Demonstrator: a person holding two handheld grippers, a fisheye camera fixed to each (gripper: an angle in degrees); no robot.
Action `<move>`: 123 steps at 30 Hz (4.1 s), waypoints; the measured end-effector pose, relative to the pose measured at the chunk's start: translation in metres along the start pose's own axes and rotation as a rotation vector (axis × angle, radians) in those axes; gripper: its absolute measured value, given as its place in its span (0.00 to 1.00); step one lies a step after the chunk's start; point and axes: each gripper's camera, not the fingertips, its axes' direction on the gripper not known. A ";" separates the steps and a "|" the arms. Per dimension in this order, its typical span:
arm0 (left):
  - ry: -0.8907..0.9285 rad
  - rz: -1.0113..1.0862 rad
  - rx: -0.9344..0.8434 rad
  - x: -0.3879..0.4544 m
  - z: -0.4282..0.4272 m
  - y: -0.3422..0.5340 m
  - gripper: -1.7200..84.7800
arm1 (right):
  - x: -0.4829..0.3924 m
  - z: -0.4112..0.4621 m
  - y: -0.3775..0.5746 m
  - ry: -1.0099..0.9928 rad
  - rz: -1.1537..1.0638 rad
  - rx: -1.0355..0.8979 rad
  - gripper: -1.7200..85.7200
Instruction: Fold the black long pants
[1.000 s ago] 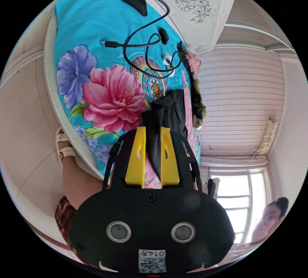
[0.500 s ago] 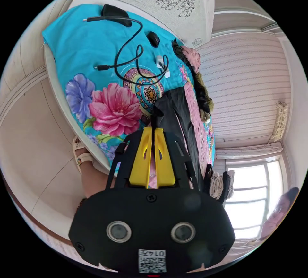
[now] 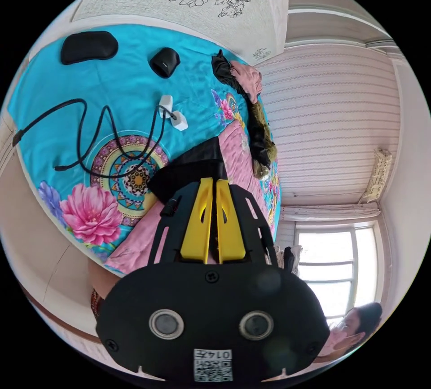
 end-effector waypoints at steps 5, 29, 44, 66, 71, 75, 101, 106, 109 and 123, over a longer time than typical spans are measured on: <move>0.022 -0.026 0.030 0.046 0.055 -0.044 0.01 | -0.064 0.026 -0.075 0.120 -0.065 -0.084 0.02; -0.007 0.015 -0.022 0.125 0.245 -0.143 0.07 | -0.175 0.166 -0.227 0.263 0.029 -0.113 0.07; -0.200 0.336 -0.139 0.158 0.204 -0.128 0.12 | -0.202 0.139 -0.148 0.065 -0.118 0.002 0.22; -0.186 0.015 -0.090 0.052 0.208 -0.150 0.12 | -0.289 0.222 -0.021 -0.044 -0.445 -0.013 0.15; -0.133 -0.064 -0.063 0.032 0.222 -0.168 0.07 | -0.284 0.225 -0.015 -0.005 -0.488 -0.015 0.13; -0.156 -0.081 -0.053 0.025 0.228 -0.175 0.01 | -0.267 0.222 -0.012 0.011 -0.479 -0.021 0.13; -0.179 -0.007 -0.036 -0.071 0.225 -0.157 0.01 | 0.003 0.135 -0.019 -0.062 0.064 0.211 0.16; -0.088 0.011 -0.022 -0.082 0.249 -0.143 0.03 | 0.062 0.138 -0.047 -0.184 0.243 0.253 0.22; -0.049 0.008 -0.021 -0.093 0.264 -0.134 0.02 | 0.098 0.139 -0.065 -0.194 0.387 0.282 0.23; -0.061 0.073 -0.072 -0.134 0.386 -0.071 0.01 | 0.212 0.092 -0.023 -0.349 0.466 0.364 0.12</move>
